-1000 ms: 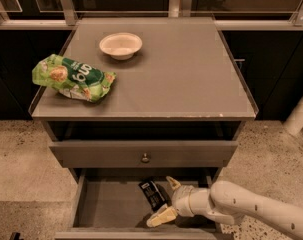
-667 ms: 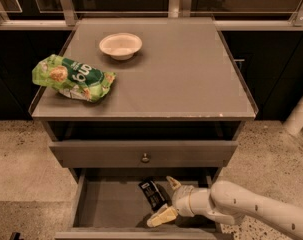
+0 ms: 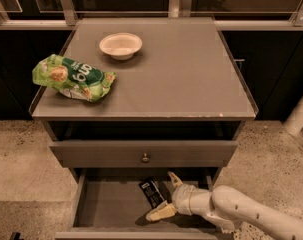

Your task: Pick rxbar chocolate from middle drawer and place on counter

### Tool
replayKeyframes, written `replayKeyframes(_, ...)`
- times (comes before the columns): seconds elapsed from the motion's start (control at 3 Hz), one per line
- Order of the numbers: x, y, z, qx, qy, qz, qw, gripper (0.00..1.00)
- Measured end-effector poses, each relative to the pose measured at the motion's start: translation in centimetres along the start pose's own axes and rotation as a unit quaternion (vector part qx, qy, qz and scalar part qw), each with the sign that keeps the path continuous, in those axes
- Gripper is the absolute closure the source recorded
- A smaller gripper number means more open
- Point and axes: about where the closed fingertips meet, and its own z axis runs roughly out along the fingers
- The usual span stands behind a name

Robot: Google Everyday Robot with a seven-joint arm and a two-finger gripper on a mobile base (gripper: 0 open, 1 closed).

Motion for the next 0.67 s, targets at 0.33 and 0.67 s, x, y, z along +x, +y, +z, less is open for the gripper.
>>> replayKeyframes(0.33,-0.90,-1.79,0.84,0.027,-0.044,-0.010,0.9986,0.00)
replayKeyframes(0.67,-0.88,-1.62,1.12,0.025,-0.047,-0.008,0.9985,0.00)
